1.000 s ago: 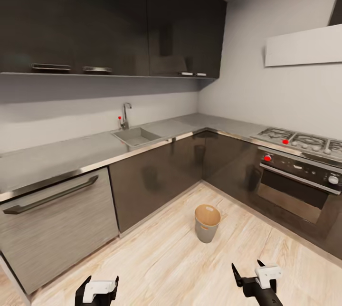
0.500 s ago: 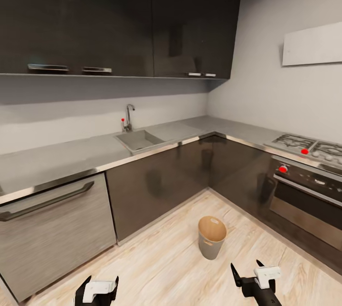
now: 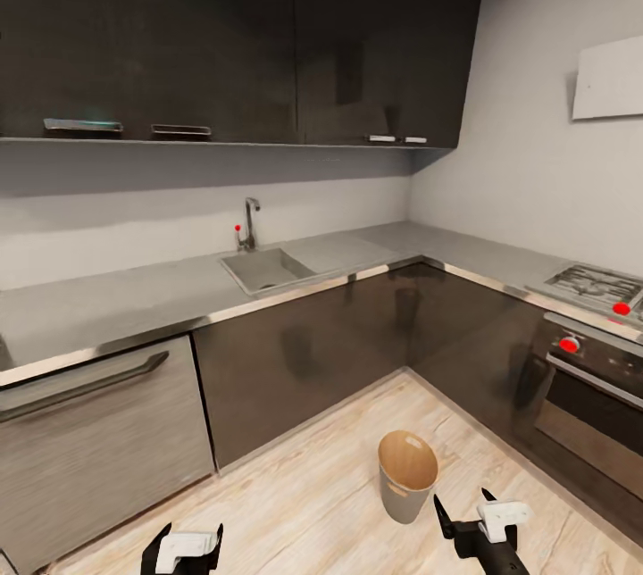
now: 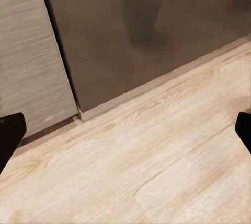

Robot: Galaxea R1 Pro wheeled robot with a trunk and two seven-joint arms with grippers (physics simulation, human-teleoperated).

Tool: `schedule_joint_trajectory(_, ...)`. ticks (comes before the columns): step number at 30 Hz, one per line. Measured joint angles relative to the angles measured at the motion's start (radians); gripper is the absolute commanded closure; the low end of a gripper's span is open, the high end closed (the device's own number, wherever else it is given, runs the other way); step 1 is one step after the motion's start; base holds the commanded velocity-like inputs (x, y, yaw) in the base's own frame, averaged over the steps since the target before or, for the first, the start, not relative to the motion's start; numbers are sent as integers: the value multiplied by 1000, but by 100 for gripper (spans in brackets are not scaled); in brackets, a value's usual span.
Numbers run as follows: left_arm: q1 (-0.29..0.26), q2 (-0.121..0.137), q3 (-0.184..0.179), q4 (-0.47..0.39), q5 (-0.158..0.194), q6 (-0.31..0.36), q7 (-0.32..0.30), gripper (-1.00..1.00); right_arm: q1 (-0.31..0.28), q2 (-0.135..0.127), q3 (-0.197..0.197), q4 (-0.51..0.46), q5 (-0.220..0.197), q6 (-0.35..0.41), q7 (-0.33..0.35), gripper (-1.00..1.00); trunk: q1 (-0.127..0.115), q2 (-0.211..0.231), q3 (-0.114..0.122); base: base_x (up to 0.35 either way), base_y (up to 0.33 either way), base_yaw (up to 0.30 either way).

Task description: Put the three can of soda from the living room inside the tash can in the kitchen.

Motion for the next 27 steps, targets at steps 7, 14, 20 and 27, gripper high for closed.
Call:
schedule_joint_trajectory(7,0,0,0,1,0,-1,0,-100,0,0,0,0,0,0,0,-100,0,0,0,270,-218,243)
schedule_joint_trajectory(14,0,0,0,1,0,-2,0,-100,0,0,0,0,1,0,0,-100,0,0,0,270,-218,245)
schedule_joint_trajectory(20,0,0,0,1,0,-2,0,-100,0,0,0,0,0,0,0,-100,0,0,2,270,-218,245)
schedule_joint_trajectory(27,0,0,0,1,0,-2,0,-100,0,0,0,0,0,0,0,-100,0,0,5,253,-195,232)
